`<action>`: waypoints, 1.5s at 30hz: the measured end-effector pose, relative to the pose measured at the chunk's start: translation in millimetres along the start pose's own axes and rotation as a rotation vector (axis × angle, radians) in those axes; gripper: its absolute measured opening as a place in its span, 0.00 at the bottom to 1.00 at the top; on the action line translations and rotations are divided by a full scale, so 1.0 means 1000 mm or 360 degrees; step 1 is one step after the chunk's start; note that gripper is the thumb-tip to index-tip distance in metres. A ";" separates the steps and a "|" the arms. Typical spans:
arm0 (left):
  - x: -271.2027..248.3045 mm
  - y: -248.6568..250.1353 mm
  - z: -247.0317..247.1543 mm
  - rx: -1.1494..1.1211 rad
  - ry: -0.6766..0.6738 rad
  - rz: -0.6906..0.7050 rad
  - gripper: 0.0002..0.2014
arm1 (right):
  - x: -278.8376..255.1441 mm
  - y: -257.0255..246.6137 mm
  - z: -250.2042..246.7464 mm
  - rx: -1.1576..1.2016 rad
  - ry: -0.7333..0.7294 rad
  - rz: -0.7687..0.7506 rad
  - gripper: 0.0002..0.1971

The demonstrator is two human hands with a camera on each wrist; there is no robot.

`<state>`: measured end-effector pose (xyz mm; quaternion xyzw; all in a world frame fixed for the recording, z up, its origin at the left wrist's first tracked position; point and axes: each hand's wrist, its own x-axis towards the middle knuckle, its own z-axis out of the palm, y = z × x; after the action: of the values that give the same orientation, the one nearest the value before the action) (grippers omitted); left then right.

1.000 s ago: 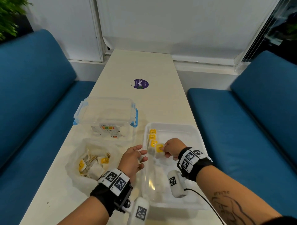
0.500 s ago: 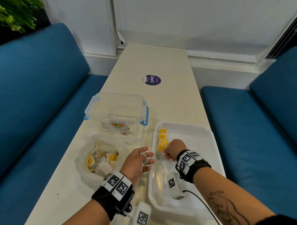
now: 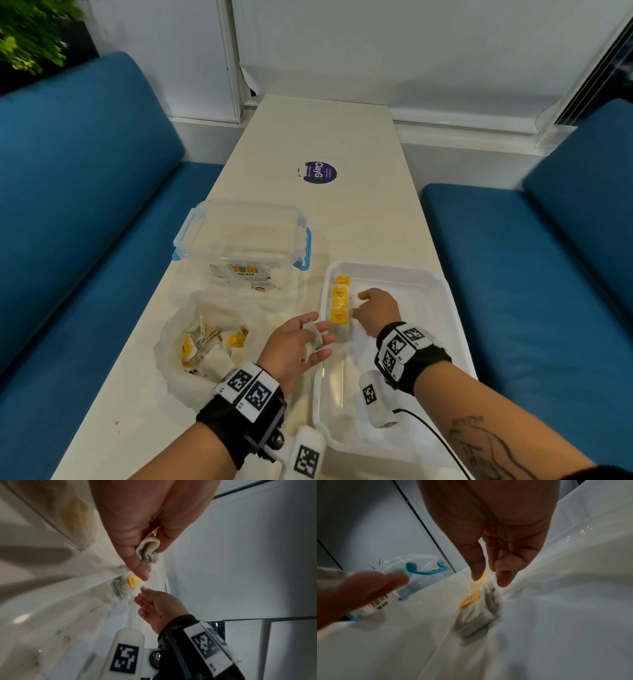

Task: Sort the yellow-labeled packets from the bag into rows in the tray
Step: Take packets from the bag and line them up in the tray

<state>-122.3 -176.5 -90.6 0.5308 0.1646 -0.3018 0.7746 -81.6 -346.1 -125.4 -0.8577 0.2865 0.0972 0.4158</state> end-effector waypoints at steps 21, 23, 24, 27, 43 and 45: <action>0.000 0.002 0.014 -0.0522 -0.0267 -0.0080 0.14 | -0.109 -0.030 -0.025 -0.0513 -0.0119 -0.1123 0.21; 0.002 0.002 0.013 -0.0500 -0.0222 -0.0034 0.16 | -0.111 -0.030 -0.022 -0.0487 -0.0039 -0.1093 0.15; 0.002 0.002 0.013 -0.0487 -0.0202 -0.0020 0.16 | -0.111 -0.030 -0.021 -0.0432 0.0003 -0.1042 0.11; 0.002 0.004 0.013 -0.0461 -0.0144 0.0000 0.12 | -0.103 -0.028 -0.020 -0.0150 0.0019 -0.0702 0.11; -0.004 0.005 0.008 -0.0528 -0.0328 -0.0113 0.11 | -0.085 -0.039 -0.045 0.0664 -0.0506 -0.0193 0.12; -0.005 0.005 0.007 -0.0429 -0.0425 -0.0184 0.13 | -0.083 -0.041 -0.049 0.0475 -0.0549 -0.0206 0.12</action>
<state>-123.2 -179.9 -81.5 0.3672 0.1295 -0.3889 0.8350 -129.3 -330.0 -33.6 -0.7739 0.1668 0.1721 0.5862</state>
